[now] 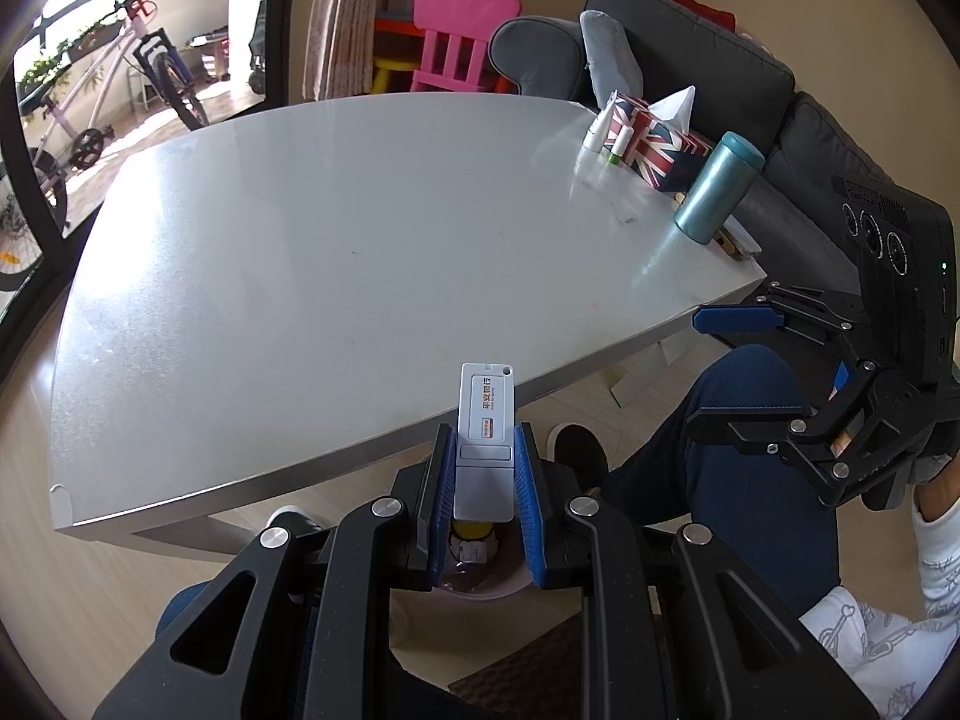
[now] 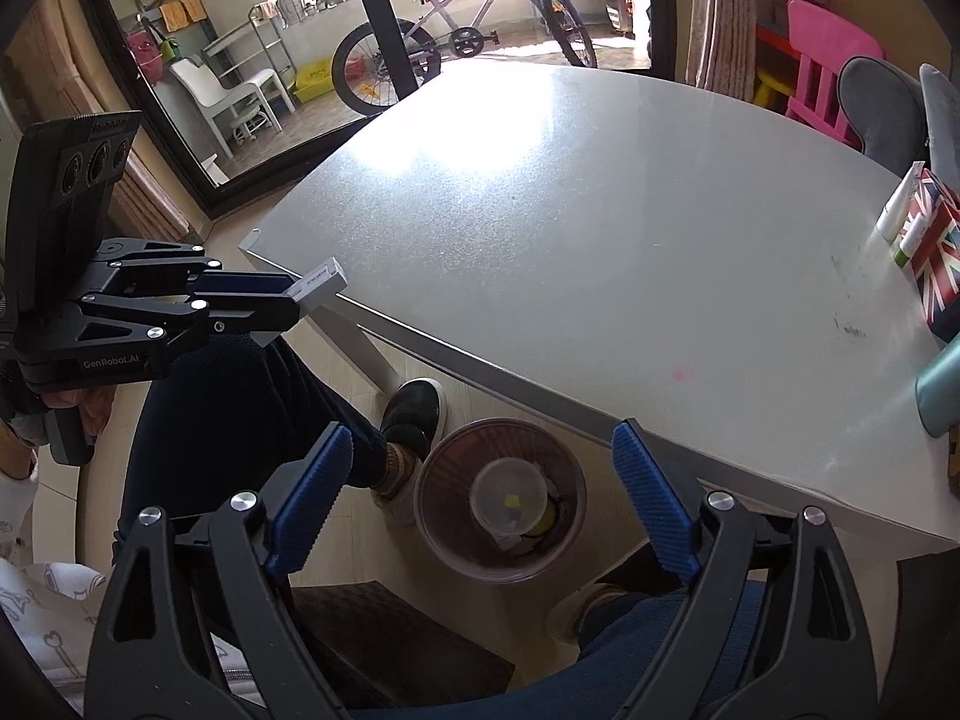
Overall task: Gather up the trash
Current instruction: 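Open the right tool to drop the clear bowl into the bin, then open the left tool to drop the white package into the bin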
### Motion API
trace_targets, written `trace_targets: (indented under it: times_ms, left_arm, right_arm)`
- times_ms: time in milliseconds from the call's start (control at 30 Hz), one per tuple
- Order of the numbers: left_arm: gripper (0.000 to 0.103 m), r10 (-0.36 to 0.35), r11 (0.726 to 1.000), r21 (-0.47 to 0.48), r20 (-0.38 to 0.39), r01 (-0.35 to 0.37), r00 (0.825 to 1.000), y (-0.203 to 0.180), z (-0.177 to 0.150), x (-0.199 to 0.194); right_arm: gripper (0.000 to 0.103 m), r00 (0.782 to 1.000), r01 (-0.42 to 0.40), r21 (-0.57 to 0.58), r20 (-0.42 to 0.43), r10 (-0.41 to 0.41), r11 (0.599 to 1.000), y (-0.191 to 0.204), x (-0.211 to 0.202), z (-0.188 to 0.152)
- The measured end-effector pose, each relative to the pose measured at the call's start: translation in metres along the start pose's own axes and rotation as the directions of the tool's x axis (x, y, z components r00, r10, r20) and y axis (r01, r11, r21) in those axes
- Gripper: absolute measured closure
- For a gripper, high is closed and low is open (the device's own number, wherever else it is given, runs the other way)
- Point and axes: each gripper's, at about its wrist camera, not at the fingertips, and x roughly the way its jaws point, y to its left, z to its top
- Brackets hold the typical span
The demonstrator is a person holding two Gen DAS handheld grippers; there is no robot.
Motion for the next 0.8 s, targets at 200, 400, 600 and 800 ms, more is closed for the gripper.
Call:
trace_targets:
  times_ms: [200, 400, 600, 800]
  left_arm:
    - [0.083, -0.01, 1.0, 0.009, -0.012, 0.01, 1.0, -0.002, 0.0, 0.003]
    - [0.083, -0.017, 1.0, 0.014, -0.022, 0.018, 1.0, -0.005, 0.0, 0.005]
    - [0.083, -0.025, 0.999, 0.025, -0.03, 0.026, 0.999, -0.009, -0.001, 0.006]
    - [0.083, -0.035, 0.999, 0.034, -0.042, 0.036, 0.998, -0.012, -0.002, 0.009]
  right_arm:
    - [0.012, 1.0, 0.017, 0.029, 0.007, -0.017, 0.999, -0.007, -0.003, -0.002]
    - [0.011, 1.0, 0.023, 0.043, 0.013, -0.023, 0.999, -0.013, -0.005, -0.004]
    - [0.011, 0.999, 0.038, 0.058, 0.021, -0.04, 0.998, -0.018, -0.009, -0.002]
    - [0.011, 0.998, 0.052, 0.071, 0.029, -0.054, 0.996, -0.024, -0.013, -0.003]
